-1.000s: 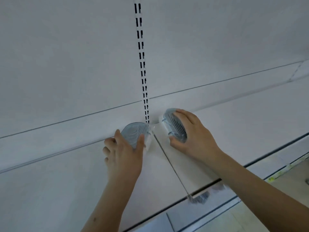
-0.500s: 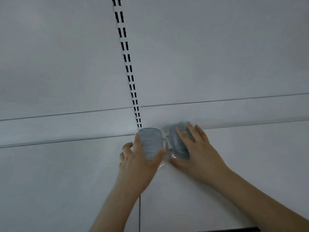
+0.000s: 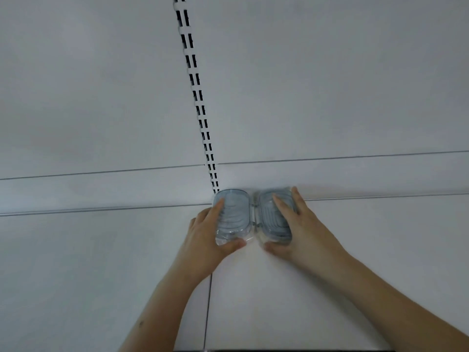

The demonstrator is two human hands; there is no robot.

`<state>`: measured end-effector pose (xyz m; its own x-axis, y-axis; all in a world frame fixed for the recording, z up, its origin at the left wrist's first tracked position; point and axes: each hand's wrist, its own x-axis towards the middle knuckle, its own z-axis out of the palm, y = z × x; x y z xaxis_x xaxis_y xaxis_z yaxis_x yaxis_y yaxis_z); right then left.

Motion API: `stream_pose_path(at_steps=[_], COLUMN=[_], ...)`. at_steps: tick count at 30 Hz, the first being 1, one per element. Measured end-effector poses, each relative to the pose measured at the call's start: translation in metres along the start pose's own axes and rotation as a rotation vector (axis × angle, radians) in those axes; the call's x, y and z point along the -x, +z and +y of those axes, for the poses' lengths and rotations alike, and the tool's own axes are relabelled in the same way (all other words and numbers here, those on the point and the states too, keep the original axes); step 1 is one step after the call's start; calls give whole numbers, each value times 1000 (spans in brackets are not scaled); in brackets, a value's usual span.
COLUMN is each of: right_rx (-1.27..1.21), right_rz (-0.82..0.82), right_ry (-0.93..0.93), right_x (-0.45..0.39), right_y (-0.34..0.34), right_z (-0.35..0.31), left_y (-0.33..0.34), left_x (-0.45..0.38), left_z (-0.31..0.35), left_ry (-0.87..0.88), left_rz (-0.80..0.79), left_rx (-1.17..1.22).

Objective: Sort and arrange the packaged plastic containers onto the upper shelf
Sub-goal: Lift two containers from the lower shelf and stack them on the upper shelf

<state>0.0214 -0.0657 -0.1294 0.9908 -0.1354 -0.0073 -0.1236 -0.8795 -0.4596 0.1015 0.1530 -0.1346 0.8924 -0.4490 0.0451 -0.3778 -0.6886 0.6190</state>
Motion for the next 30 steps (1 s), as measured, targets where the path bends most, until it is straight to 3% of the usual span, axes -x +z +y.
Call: stream_pose_path(at_steps=[9,14,17,22,30], right_rx=[7,71,116,160,-144], right_rz=[64,-21,17,162,295], right_ry=[21,43,-33,-183,-411], right_x=[4,4,6,0,39], right_y=[2,-6,-19,-27,4], right_z=[-5,-8,-21,-66,-195], left_y=[8,7,0,-12,-48], left_x=[6,14,28,66,158], left_z=[-6,-5,-1,-5,-39], left_ry=[24,-7,-24,-72,-5], left_rz=[48,58,67,210,452], left_rx=[21,81,89,85,17])
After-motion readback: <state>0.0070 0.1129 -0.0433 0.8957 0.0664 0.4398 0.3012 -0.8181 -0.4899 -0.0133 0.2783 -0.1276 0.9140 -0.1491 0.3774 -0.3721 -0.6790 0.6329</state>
